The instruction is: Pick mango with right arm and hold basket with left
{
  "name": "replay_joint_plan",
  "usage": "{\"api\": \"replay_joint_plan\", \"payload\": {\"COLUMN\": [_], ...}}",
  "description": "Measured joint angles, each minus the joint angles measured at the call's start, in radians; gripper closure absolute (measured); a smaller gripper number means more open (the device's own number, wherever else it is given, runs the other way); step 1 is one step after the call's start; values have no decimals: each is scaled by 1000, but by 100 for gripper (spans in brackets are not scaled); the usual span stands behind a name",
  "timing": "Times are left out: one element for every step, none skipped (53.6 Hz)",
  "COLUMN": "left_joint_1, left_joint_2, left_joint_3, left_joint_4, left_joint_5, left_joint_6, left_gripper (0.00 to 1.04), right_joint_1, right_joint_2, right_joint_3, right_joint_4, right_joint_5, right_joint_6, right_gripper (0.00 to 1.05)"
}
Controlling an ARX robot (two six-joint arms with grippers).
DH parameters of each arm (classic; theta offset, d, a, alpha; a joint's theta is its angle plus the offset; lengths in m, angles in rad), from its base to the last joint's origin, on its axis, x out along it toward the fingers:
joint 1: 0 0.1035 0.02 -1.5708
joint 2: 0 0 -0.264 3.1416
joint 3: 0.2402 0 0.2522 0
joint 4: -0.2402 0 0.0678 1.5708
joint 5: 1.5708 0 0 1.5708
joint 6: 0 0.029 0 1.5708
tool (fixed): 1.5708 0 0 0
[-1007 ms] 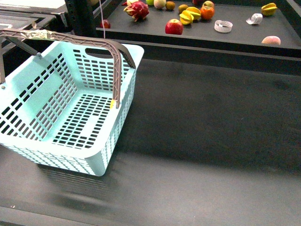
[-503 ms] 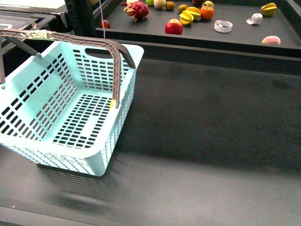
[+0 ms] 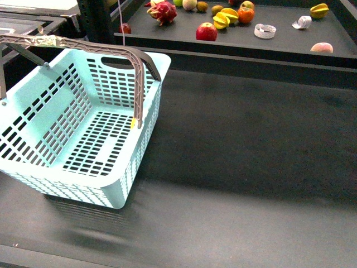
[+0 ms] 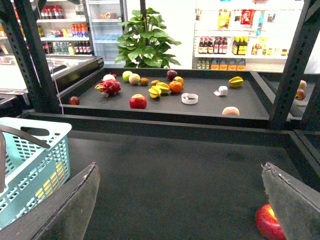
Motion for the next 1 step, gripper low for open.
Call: {"api": "replay_joint_plan", "payload": {"left_joint_1": [0], "left_joint_2": [0], "left_joint_3": [0], "left_joint_4": [0], "left_joint_5": [0], "left_joint_6": [0], "left_gripper": [101], "right_joint_1": [0], "right_joint_2": [0], "right_joint_3": [0], "right_joint_4": [0], "right_joint_5": [0], "right_joint_6": [0], "right_gripper": [8]}}
